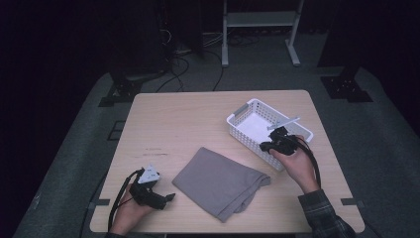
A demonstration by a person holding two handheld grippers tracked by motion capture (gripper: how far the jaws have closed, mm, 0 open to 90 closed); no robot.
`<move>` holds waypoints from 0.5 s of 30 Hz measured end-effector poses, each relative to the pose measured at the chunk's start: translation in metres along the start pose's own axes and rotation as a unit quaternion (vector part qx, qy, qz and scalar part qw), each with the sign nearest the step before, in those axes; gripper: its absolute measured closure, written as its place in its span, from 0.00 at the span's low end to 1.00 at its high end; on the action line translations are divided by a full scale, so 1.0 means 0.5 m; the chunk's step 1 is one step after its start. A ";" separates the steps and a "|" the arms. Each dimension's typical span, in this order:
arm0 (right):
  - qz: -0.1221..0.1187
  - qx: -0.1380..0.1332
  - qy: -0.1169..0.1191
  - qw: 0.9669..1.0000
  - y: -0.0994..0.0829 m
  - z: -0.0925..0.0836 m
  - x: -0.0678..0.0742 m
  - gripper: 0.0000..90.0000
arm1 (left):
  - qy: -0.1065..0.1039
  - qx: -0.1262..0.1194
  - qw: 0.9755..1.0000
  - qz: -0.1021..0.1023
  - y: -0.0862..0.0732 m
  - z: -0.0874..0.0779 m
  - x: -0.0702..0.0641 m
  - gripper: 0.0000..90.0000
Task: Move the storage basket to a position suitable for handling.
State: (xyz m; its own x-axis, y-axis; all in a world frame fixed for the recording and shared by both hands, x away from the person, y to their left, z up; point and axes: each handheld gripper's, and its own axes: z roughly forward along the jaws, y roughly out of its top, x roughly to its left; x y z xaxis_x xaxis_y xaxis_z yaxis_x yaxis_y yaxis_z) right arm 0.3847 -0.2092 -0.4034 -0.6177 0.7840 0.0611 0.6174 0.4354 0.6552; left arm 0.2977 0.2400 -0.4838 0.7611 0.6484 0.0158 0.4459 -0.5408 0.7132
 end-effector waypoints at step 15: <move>0.019 0.002 -0.022 1.000 -0.066 -0.061 0.007 0.93 | 0.000 0.000 1.000 -0.001 0.000 0.000 0.000 0.00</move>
State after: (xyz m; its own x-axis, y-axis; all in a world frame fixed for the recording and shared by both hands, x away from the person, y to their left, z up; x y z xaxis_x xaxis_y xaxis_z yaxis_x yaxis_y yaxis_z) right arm 0.3473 -0.2343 -0.4017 -0.5725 0.8182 0.0526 0.6420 0.4075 0.6495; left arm 0.2977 0.2399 -0.4839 0.7605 0.6491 0.0147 0.4468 -0.5396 0.7136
